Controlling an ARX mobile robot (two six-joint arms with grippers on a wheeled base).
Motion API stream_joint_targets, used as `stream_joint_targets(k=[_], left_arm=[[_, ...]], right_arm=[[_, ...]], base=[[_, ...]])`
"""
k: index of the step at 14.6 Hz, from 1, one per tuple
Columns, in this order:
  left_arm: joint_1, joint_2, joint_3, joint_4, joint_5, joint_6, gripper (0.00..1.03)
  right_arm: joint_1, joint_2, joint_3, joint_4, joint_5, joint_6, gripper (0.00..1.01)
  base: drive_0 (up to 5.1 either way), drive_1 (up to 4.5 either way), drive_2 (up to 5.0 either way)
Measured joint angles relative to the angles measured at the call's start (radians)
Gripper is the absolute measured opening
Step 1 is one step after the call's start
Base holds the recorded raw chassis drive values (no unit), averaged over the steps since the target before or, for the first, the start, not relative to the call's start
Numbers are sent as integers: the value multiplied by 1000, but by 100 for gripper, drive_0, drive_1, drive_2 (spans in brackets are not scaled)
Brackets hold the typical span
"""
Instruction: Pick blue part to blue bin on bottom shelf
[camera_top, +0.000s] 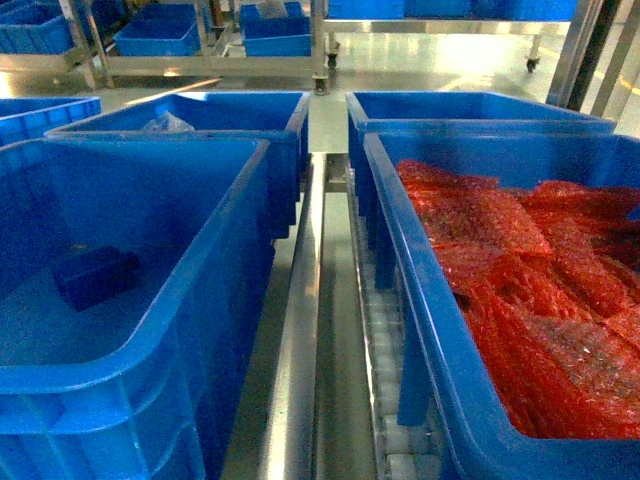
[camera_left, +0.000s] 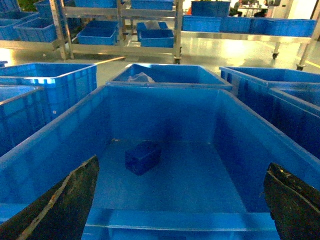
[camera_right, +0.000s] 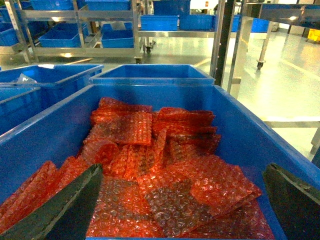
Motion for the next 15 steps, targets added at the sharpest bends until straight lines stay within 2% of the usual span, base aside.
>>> stream_joint_targets(k=[15], left_arm=[[0, 0, 0, 0, 0, 0, 98]], right_arm=[[0, 0, 0, 0, 0, 0, 98]], base=[[0, 0, 0]])
